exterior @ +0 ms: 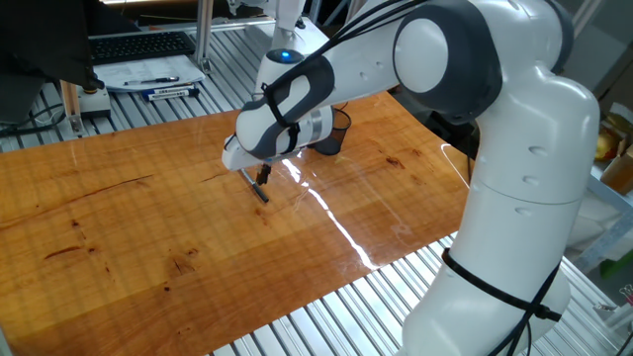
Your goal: Put the pen into the pen holder
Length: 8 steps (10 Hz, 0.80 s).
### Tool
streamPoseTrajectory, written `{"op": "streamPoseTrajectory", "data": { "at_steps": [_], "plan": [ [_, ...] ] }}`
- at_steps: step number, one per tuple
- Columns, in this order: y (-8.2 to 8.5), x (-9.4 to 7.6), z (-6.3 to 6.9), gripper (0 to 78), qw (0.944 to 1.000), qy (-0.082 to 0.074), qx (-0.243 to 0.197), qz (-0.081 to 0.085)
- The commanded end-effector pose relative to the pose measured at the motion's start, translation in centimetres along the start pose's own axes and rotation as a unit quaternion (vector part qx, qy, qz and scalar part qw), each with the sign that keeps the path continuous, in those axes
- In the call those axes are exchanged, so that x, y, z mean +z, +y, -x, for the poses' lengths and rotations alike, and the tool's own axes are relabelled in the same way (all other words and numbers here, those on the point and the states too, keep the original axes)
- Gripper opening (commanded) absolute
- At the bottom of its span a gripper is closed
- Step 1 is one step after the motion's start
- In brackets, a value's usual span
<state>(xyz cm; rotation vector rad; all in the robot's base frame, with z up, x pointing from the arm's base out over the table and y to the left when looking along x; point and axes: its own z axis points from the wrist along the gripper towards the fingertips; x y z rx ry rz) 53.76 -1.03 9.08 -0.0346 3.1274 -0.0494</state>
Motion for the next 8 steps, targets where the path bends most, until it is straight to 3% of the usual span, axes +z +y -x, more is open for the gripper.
{"op": "streamPoseTrajectory", "data": {
  "at_steps": [1,7,8],
  "plan": [
    [0.35,0.68,-0.99,0.0,1.0,-0.007,0.001,-0.006],
    [0.25,1.45,-0.82,0.0,0.9999,-0.013,0.0,-0.004],
    [0.23,1.48,-0.82,0.0,0.9999,-0.013,0.002,0.003]
  ]
}}
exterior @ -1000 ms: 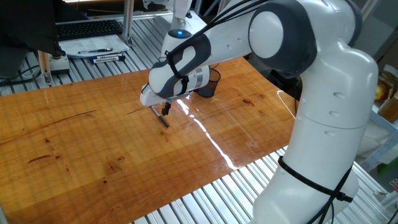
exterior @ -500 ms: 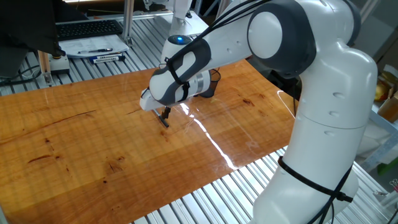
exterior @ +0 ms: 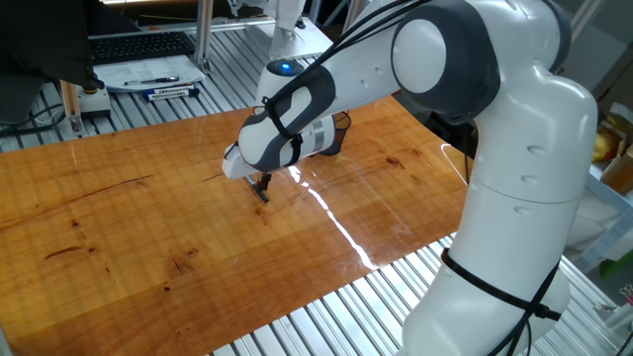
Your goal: Put the pen into the pen holder
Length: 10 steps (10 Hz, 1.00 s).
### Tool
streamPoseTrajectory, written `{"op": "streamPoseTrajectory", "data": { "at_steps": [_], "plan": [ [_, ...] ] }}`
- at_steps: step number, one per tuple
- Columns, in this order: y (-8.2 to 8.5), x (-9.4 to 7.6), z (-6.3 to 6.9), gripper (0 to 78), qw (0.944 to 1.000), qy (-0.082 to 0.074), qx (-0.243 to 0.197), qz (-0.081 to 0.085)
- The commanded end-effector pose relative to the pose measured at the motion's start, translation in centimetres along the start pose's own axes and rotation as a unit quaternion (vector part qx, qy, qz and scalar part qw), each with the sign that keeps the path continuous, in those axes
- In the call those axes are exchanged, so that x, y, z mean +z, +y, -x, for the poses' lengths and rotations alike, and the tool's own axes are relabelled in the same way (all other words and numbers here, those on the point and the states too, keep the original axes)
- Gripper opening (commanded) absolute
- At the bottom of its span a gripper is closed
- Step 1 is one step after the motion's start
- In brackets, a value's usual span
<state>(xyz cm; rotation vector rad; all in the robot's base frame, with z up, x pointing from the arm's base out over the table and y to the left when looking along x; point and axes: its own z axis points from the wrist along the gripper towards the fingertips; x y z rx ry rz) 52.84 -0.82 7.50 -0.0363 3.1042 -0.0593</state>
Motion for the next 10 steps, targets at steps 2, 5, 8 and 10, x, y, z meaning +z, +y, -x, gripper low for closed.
{"op": "streamPoseTrajectory", "data": {
  "at_steps": [2,5,8,10],
  "plan": [
    [-0.05,-0.07,0.12,0.0,1.0,-0.001,0.002,0.007],
    [-0.13,-0.02,0.13,77.4,1.0,0.0,0.001,0.008],
    [-0.13,-0.02,0.13,77.4,1.0,0.0,0.001,0.008],
    [-0.13,-0.02,0.13,77.4,1.0,0.0,0.001,0.008]
  ]
}}
